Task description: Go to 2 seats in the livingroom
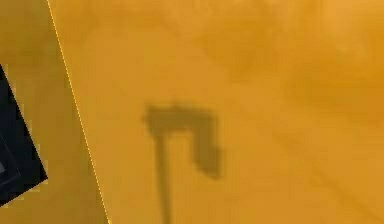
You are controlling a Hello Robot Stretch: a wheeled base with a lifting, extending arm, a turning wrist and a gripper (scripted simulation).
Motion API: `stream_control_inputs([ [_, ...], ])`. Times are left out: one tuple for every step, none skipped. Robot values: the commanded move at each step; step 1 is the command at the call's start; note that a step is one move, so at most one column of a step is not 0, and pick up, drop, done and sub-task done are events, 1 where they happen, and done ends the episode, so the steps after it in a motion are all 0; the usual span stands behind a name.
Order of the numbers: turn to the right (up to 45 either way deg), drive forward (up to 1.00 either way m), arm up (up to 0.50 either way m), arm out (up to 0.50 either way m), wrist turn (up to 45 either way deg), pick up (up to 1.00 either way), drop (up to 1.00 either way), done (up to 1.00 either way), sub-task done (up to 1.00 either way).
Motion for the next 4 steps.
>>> stream_control_inputs([
  [-45.0, 0.00, 0.00, 0.00, 0.0, 0.00, 0.00, 0.00, 0.00],
  [-45.0, 0.00, 0.00, 0.00, 0.0, 0.00, 0.00, 0.00, 0.00],
  [-45.0, 0.00, 0.00, 0.00, 0.0, 0.00, 0.00, 0.00, 0.00],
  [-18.0, 0.00, 0.00, 0.00, 0.0, 0.00, 0.00, 0.00, 0.00],
])
